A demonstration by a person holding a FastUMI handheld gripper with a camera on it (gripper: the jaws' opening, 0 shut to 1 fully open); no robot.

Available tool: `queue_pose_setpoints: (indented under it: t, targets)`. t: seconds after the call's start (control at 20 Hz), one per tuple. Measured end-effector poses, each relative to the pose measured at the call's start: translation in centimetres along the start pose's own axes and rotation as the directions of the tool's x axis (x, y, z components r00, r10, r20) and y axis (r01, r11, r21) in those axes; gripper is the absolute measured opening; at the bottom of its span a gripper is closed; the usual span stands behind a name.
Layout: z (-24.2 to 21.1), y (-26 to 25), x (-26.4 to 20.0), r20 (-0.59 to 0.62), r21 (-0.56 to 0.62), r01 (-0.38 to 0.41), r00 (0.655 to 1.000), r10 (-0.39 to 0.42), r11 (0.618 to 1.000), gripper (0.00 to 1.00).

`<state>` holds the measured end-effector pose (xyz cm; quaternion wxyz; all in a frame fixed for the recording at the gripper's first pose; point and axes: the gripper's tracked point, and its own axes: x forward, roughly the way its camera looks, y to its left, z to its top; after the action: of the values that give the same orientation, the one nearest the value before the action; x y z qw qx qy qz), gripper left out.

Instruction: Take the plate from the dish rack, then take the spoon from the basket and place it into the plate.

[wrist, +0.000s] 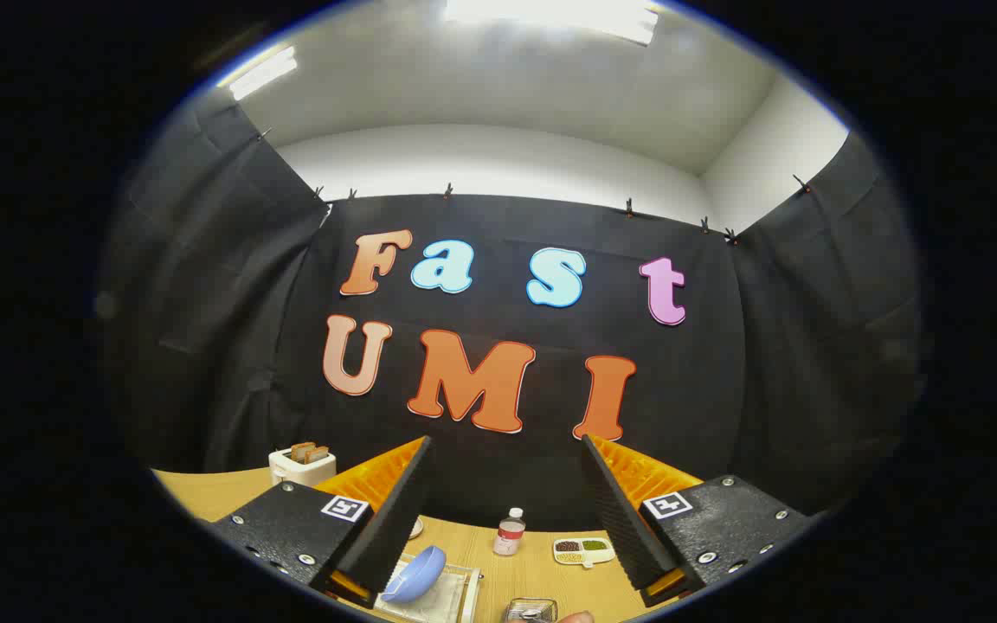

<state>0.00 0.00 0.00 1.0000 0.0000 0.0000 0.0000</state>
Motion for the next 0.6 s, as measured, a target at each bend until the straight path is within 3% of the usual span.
queue_pose_setpoints:
  t: [0.6]
  targets:
    - [0.09,-0.01,-0.40,0.008,-0.016,-0.015,1.000,0.015,1.000,0.99]
